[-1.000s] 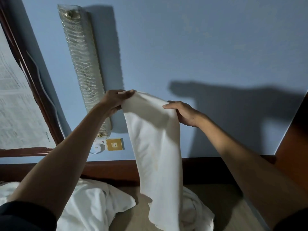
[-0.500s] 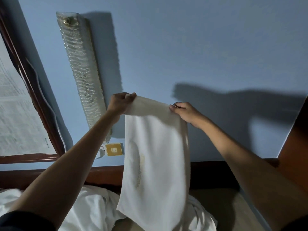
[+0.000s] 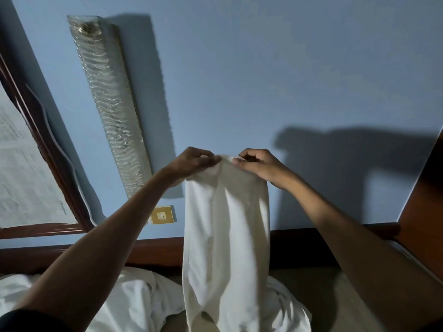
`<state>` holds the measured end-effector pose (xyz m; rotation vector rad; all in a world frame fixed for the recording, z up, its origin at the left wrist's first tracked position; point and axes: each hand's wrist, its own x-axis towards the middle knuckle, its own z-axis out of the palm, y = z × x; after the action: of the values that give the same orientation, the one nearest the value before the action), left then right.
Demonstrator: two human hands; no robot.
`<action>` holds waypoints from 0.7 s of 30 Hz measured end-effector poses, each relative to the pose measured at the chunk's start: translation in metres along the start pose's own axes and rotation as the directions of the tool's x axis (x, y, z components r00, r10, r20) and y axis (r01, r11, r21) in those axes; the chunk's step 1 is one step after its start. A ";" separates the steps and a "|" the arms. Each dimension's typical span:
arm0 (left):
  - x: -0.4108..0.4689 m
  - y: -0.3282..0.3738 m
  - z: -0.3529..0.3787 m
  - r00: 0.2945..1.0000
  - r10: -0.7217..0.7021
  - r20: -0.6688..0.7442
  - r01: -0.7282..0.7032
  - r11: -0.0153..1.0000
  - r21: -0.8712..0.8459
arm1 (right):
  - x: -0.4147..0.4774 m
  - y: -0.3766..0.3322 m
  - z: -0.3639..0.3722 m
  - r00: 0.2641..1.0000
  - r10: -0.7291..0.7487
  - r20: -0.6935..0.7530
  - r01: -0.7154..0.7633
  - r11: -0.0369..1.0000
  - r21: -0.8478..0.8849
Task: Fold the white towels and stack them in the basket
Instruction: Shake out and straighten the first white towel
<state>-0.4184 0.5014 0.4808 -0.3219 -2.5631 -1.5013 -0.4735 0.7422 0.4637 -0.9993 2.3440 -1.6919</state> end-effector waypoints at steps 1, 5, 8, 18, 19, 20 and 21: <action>0.000 0.003 0.000 0.998 0.004 -0.058 -0.004 1.000 -0.003 | -0.002 -0.001 0.003 1.000 0.011 0.021 -0.011 1.000 0.007; 0.007 0.009 -0.004 0.933 0.055 -0.355 -0.063 0.998 -0.012 | -0.004 -0.003 0.015 0.997 0.072 0.024 -0.073 0.995 0.061; 0.008 -0.001 -0.029 0.759 -0.018 -0.651 -0.044 0.996 -0.079 | -0.011 0.008 0.014 0.993 0.108 0.040 -0.109 0.993 0.032; -0.047 -0.005 0.009 0.989 -0.089 0.119 0.074 0.989 0.127 | -0.023 -0.029 0.036 0.999 0.005 -0.048 -0.008 0.998 -0.062; -0.050 0.003 0.015 0.960 -0.137 0.246 0.113 0.987 0.111 | -0.025 -0.034 0.037 0.999 -0.012 -0.053 0.009 0.998 -0.065; -0.051 0.007 0.019 0.927 -0.167 0.334 0.148 0.985 0.084 | -0.028 -0.038 0.037 0.998 -0.022 -0.058 0.018 0.998 -0.068; -0.052 0.011 0.023 0.915 -0.164 0.368 0.159 0.986 0.044 | -0.030 -0.039 0.035 0.998 -0.025 -0.058 0.022 0.998 -0.065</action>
<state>-0.3660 0.5211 0.4664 -0.4407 -2.9569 -1.6105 -0.4168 0.7230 0.4755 -1.0043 2.4481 -1.6869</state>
